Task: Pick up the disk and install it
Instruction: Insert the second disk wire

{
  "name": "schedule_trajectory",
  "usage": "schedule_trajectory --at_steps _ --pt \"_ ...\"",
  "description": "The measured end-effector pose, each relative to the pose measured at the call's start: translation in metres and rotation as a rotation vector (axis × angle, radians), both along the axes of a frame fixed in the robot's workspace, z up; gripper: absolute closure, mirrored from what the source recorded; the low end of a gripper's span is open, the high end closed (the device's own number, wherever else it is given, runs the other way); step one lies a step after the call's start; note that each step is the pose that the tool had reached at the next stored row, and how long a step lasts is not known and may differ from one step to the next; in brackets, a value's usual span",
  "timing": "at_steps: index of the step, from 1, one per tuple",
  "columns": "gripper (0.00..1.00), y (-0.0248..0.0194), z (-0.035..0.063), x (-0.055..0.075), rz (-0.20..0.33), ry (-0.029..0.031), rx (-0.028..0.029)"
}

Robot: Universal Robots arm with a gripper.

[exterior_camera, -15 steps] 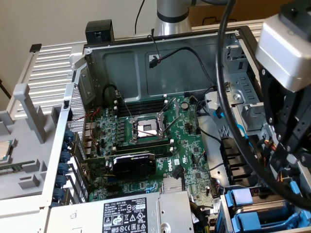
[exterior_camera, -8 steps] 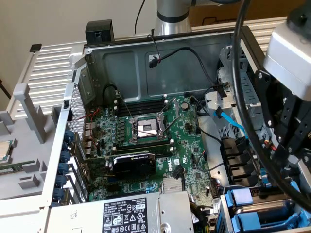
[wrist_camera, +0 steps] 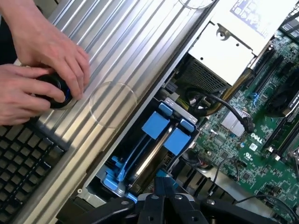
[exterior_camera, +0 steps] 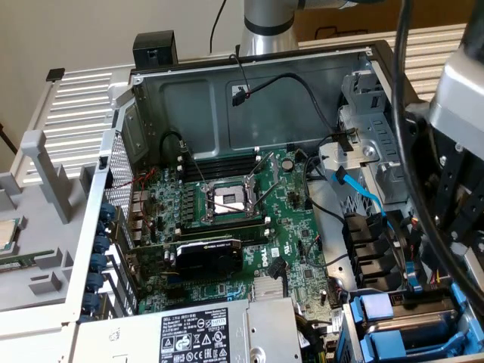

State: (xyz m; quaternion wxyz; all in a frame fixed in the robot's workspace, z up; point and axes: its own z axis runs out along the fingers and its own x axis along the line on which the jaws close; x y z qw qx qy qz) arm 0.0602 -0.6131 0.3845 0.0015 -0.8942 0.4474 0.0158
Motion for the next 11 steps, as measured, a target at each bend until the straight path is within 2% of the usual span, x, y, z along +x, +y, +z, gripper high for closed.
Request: schedule_trajectory --at_steps 11 --pt "0.89 0.0 -0.0001 0.0 0.201 0.0 0.0"
